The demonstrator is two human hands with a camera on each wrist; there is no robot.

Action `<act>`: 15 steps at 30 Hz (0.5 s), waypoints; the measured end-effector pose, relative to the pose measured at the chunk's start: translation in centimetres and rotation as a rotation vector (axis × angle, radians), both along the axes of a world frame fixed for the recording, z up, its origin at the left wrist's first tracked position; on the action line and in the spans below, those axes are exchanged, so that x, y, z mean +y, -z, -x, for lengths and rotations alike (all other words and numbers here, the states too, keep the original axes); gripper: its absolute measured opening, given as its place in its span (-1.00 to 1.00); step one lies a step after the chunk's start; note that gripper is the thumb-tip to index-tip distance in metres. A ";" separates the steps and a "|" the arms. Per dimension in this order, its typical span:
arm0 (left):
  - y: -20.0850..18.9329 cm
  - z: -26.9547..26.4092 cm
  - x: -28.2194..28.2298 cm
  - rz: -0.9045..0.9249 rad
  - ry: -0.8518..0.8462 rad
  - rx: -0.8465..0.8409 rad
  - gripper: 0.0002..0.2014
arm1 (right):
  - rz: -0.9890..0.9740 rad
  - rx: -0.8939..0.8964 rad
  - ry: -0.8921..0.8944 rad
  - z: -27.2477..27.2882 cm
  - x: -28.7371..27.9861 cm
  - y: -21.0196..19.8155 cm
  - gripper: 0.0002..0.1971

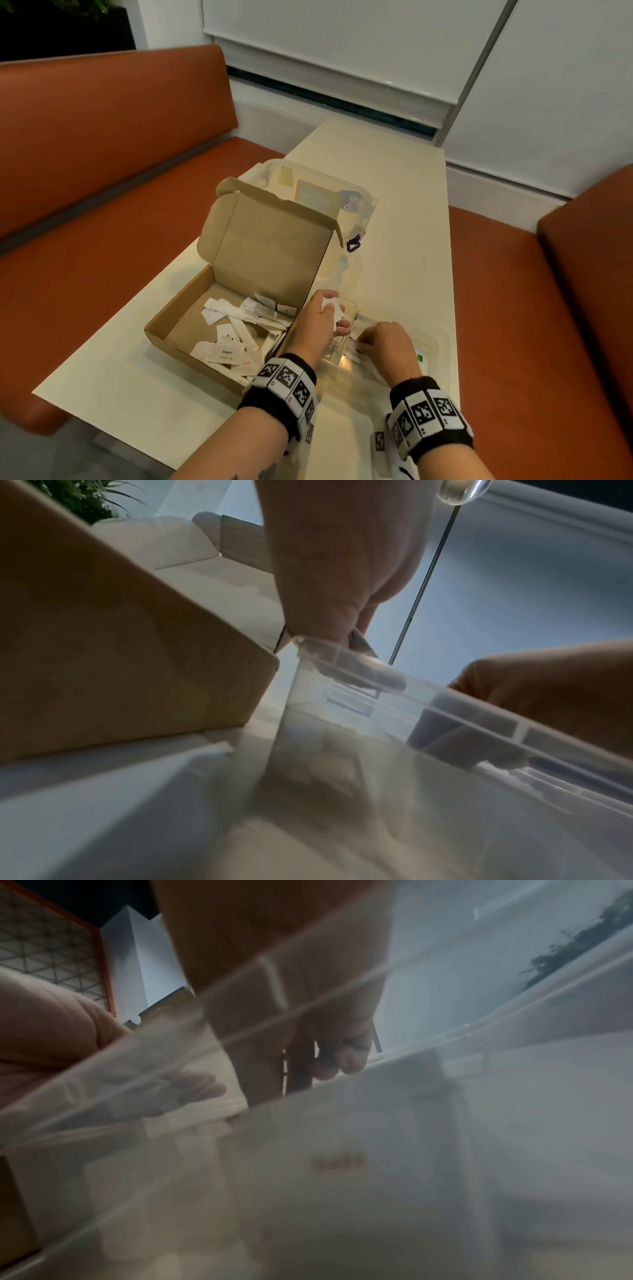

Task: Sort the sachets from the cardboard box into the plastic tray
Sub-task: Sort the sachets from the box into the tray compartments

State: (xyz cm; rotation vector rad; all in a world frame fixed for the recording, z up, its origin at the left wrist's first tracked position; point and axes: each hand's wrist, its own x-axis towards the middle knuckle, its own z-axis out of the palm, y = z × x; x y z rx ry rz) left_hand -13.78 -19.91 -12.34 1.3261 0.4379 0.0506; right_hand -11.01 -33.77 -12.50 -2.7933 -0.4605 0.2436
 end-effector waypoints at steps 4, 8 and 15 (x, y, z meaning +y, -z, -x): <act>0.1 0.1 -0.1 -0.029 0.010 0.003 -0.65 | -0.006 -0.093 -0.002 0.3 -0.2 0.2 -0.89; -0.1 0.4 -0.2 -0.064 0.025 0.009 -0.66 | 0.066 -0.066 -0.023 0.7 0.0 0.5 -0.97; -0.5 0.6 -0.2 -0.035 0.028 -0.030 -0.74 | 0.037 -0.068 0.049 1.0 0.4 0.6 -0.87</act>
